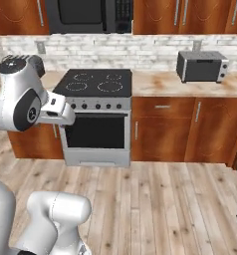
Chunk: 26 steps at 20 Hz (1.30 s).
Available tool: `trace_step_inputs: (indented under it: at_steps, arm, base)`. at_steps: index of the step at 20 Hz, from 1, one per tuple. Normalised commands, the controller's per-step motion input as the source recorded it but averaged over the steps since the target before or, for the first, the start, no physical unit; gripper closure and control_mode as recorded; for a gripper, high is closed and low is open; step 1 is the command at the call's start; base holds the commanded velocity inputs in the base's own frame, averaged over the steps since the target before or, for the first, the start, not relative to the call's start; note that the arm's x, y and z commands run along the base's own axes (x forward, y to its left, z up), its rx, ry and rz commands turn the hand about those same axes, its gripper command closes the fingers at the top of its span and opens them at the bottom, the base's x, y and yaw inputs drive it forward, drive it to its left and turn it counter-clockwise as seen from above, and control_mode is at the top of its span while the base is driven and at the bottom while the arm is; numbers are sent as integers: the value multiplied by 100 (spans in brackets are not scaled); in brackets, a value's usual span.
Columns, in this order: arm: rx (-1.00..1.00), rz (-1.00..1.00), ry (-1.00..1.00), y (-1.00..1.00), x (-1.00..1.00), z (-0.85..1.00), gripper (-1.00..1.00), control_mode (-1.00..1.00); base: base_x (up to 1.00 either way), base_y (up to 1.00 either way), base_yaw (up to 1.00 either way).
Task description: There is a tray on the dining counter. Grab the cup, mug, and pitcher and place them on the tray. The pitcher may be placed next to the tray if it cannot fit the tray.
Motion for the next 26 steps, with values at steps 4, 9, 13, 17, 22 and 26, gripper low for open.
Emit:
trace_step_inputs:
  at_steps: [4,9,13,17,22,26]
  arm:
    - [0,0,0,0,0,0,-100,100]
    - [0,0,0,0,0,0,-100,100]
    - [0,0,0,0,0,0,-100,100]
    - [0,0,0,0,0,0,-100,100]
    - [0,0,0,0,0,0,-100,100]
    - [0,0,0,0,0,0,-100,100]
  base:
    - [88,100,-35]
    - [90,100,-44]
    - [89,100,-43]
    - [84,86,-50]
    - [56,40,-71]
    - [36,9,-77]
